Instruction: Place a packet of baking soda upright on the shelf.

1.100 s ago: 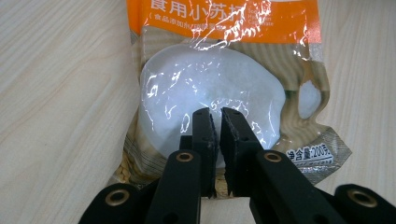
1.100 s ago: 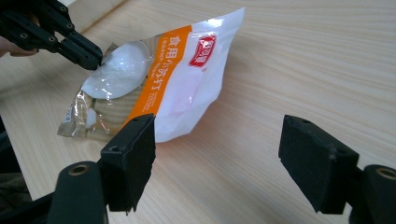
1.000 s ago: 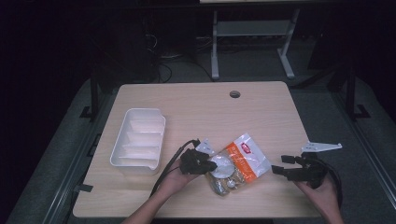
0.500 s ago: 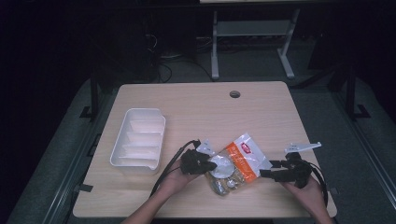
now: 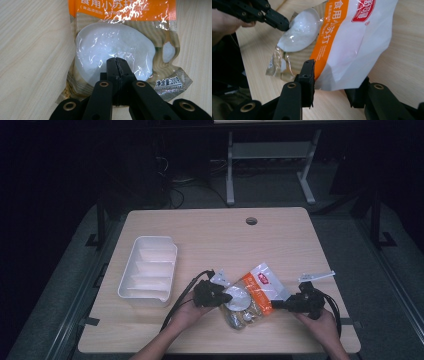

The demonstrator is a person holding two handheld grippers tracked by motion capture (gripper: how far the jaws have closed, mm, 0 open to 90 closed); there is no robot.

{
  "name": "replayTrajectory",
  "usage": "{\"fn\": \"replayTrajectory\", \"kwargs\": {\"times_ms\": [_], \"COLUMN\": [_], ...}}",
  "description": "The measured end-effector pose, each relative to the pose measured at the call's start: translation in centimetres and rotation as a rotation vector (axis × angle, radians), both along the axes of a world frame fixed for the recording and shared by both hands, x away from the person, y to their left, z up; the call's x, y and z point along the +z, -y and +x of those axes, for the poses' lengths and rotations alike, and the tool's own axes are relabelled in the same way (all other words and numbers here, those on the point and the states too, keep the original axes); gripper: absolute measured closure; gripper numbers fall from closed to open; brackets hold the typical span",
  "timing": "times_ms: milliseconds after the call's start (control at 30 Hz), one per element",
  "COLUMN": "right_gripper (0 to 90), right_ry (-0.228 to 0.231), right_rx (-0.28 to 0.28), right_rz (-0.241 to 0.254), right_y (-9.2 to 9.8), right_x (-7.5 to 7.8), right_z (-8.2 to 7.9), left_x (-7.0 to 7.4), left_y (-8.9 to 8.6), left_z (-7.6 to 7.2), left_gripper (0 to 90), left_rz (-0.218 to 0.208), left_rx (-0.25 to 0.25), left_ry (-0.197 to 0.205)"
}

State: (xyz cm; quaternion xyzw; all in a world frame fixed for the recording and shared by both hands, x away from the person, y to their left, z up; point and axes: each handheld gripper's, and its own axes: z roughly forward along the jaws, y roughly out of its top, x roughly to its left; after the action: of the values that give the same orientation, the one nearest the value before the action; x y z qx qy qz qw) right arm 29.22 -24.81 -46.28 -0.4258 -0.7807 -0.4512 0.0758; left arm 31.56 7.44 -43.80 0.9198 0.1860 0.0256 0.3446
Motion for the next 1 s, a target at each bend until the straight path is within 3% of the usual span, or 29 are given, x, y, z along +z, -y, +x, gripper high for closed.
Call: {"fn": "replayTrajectory", "kwargs": {"times_ms": [133, 333, 433, 600, 667, 800, 1000], "right_gripper": [63.7, 77.5, 84.7, 87.3, 89.1, 89.4, 89.6], "right_ry": [-0.033, -0.095, -0.103, -0.047, -0.005, 0.083, 0.191], "right_rx": [-0.031, -0.088, -0.09, -0.073, -0.055, -0.015, 0.047], "right_rz": [0.02, 0.082, 0.095, 0.05, 0.035, -0.059, -0.107], "right_y": [-0.6, -1.0, -1.1, -1.6, -1.8, -2.9, -3.8], "right_x": [-0.3, -1.0, -1.1, -0.2, 0.5, 2.2, 5.5], "right_z": [0.3, 0.7, 0.6, 0.5, 0.3, -0.3, -0.5], "left_x": [0.0, 0.0, 0.2, 0.6, 0.8, 1.2, 1.2], "left_y": [0.0, -0.2, -0.2, -0.6, -1.0, -1.7, -3.0], "left_z": [-0.1, -0.2, -0.5, -1.2, -1.5, -2.1, -2.4], "left_gripper": [84.0, 78.4, 70.8, 65.7, 64.2, 62.4, 61.0], "left_rz": [-0.007, -0.021, -0.004, -0.013, -0.028, -0.051, -0.082], "left_rx": [-0.001, 0.002, 0.022, 0.025, 0.03, 0.033, 0.052], "left_ry": [-0.004, -0.019, 0.005, 0.005, 0.007, 0.011, 0.009]}}
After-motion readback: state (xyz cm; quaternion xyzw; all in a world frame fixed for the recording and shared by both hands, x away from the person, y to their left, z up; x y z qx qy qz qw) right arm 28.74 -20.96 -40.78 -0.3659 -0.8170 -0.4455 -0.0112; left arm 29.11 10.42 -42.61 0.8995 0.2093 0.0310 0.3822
